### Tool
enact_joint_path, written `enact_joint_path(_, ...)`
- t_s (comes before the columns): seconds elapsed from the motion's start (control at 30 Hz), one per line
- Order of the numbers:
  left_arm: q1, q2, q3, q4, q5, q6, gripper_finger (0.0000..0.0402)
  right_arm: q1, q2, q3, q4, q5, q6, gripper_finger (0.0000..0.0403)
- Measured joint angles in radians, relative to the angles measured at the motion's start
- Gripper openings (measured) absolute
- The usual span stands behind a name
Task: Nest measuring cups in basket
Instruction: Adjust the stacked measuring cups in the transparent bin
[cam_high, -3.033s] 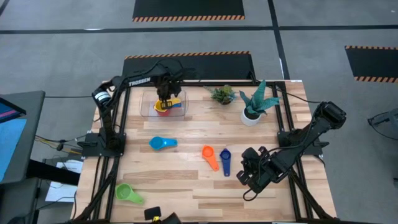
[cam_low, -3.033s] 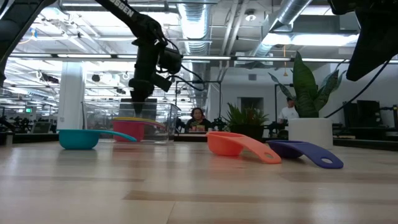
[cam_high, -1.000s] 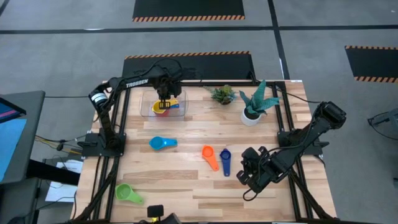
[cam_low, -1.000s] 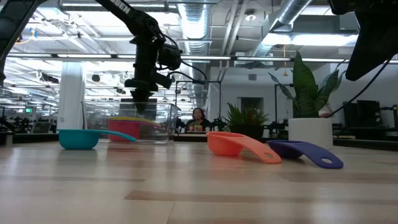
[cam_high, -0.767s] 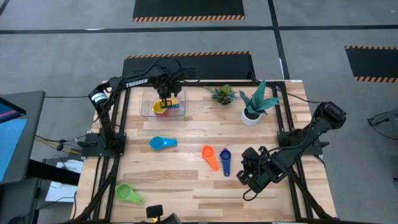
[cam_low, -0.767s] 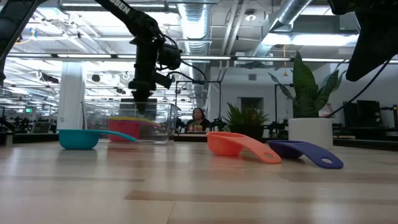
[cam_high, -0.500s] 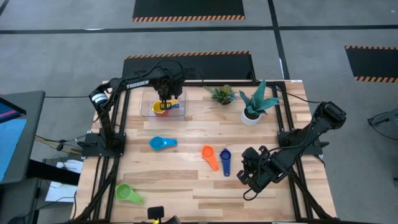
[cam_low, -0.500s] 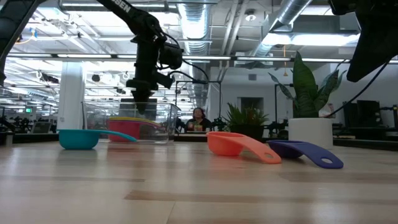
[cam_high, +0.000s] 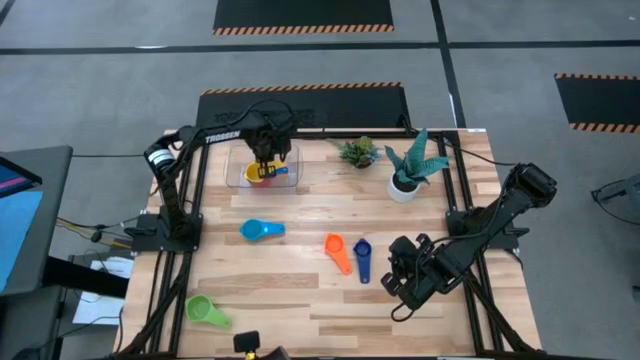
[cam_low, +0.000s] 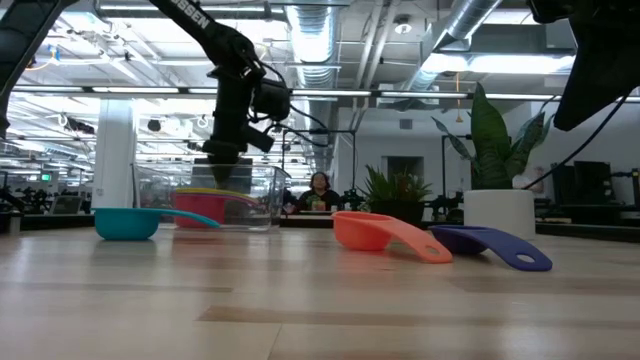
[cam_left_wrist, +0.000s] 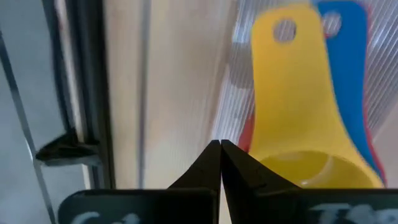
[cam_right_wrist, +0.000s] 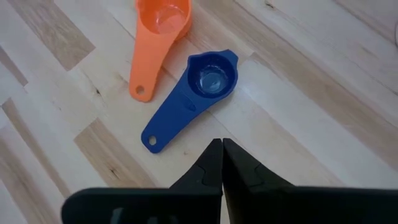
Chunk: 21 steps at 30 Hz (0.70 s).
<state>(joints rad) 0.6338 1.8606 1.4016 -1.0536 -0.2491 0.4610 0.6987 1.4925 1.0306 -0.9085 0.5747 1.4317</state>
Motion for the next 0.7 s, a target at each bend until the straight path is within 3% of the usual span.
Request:
enact_joint_path(0.3, -0.011, 0.002, -0.018, 0.071, 0.008, 0.003, 0.0, 0.0, 0.0, 0.0, -0.003, 0.001, -0.001, 0.0017)
enact_joint_path(0.5, -0.022, 0.006, -0.018, 0.065, 0.093, 0.004, 0.0, 0.0, 0.0, 0.0, -0.003, 0.001, -0.001, 0.0021)
enact_joint_path(0.7, -0.05, 0.006, -0.018, 0.059, 0.069, 0.004, 0.0, 0.0, 0.0, 0.0, -0.003, 0.001, 0.0, 0.0017)
